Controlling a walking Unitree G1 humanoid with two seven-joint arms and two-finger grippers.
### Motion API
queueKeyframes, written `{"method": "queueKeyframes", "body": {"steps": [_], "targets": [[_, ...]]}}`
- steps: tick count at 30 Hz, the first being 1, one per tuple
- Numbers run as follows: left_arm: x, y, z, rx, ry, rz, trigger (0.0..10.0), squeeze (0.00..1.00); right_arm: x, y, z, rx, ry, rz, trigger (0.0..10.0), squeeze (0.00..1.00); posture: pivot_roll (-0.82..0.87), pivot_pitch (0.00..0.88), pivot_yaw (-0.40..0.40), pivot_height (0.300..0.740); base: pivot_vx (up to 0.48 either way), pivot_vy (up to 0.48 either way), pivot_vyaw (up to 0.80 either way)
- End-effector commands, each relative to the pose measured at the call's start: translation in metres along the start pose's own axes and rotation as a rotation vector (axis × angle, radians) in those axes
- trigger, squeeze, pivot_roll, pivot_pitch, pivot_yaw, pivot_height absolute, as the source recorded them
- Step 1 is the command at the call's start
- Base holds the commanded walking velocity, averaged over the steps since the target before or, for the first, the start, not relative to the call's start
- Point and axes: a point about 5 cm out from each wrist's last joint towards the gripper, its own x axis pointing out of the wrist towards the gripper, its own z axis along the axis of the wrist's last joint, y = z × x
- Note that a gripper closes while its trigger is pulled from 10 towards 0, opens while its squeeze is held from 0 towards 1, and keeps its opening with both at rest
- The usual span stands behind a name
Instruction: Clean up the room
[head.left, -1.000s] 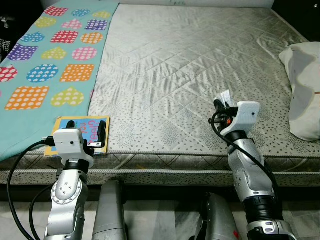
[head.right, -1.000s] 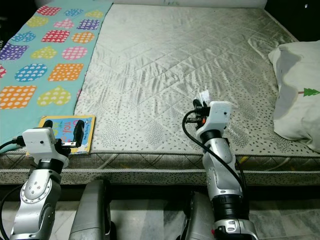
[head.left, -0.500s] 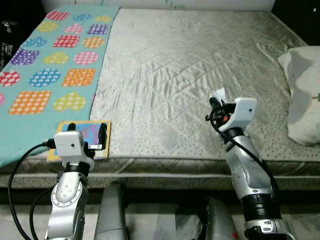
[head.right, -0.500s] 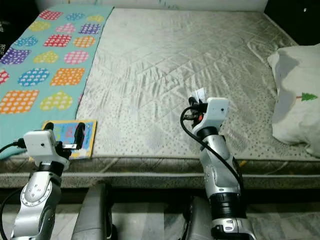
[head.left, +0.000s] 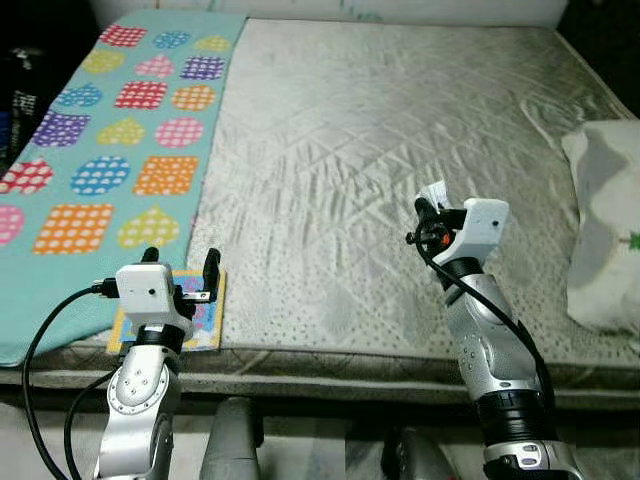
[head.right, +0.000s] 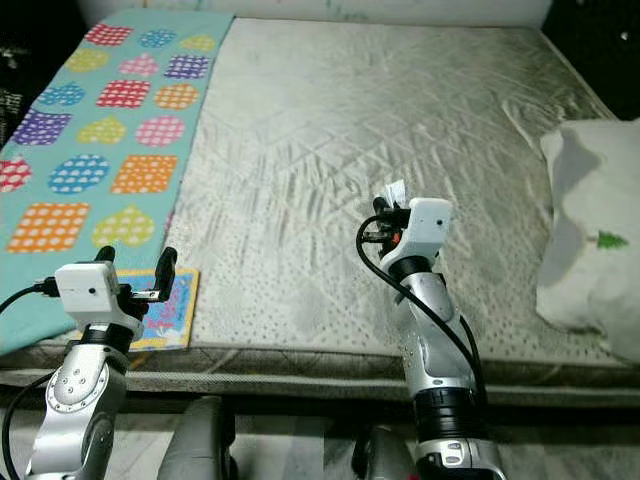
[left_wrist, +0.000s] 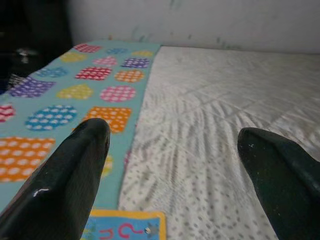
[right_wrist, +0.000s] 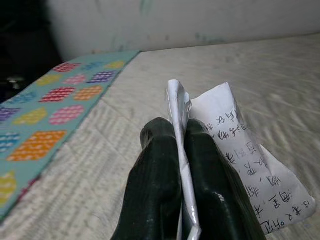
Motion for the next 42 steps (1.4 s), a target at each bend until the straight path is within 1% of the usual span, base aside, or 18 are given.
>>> {"method": "queueKeyframes", "body": {"steps": [1, 4, 13, 18, 19, 21, 34, 42], "targets": [[0.0003, -0.0001, -0.0013, 0.009, 0.009, 0.0, 10.0, 0.0, 0.0015, 0.0009, 0.0067, -0.007, -0.022, 0.002, 10.0, 0.0, 0.1, 0.099, -0.001, 0.727, 0.0, 0.0, 0.0], [0.0007, -0.0006, -0.0011, 0.012, 0.006, 0.0, 10.0, 0.0, 0.0022, 0.0004, 0.0074, -0.007, -0.024, 0.0, 10.0, 0.0, 0.1, 0.1, -0.002, 0.74, 0.0, 0.0, 0.0], [0.002, -0.0002, -0.0012, 0.017, 0.006, 0.008, 10.0, 0.0, 0.001, -0.0014, 0.0063, -0.013, -0.023, -0.01, 10.0, 0.0, 0.1, 0.101, -0.001, 0.74, 0.0, 0.0, 0.0], [0.0034, 0.0022, -0.005, 0.004, 0.04, 0.04, 10.0, 0.0, 0.0001, -0.0024, 0.0044, -0.017, -0.017, -0.013, 10.0, 0.0, 0.1, 0.102, -0.001, 0.74, 0.0, 0.0, 0.0], [0.0037, 0.0026, -0.0056, -0.016, 0.043, 0.036, 10.0, 0.0, -0.0003, -0.0027, 0.004, -0.019, -0.015, -0.014, 10.0, 0.0, 0.1, 0.103, -0.001, 0.74, 0.0, 0.0, 0.0], [0.0037, 0.0022, -0.0052, -0.027, 0.042, 0.024, 10.0, 0.0, -0.0006, -0.0025, 0.0033, -0.016, -0.011, -0.015, 10.0, 0.0, 0.1, 0.104, 0.0, 0.74, 0.0, 0.0, 0.0], [0.0041, -0.0009, -0.004, -0.027, 0.041, -0.002, 10.0, 0.0, -0.0014, 0.0036, -0.0004, -0.001, -0.003, -0.011, 10.0, 0.0, 0.11, 0.113, 0.002, 0.74, 0.0, 0.0, 0.0], [0.0052, -0.0019, -0.0047, -0.022, 0.046, -0.008, 10.0, 0.0, -0.0006, 0.0039, -0.0004, -0.009, -0.001, -0.012, 10.0, 0.0, 0.1, 0.115, -0.001, 0.74, 0.0, 0.275, 0.0]]}}
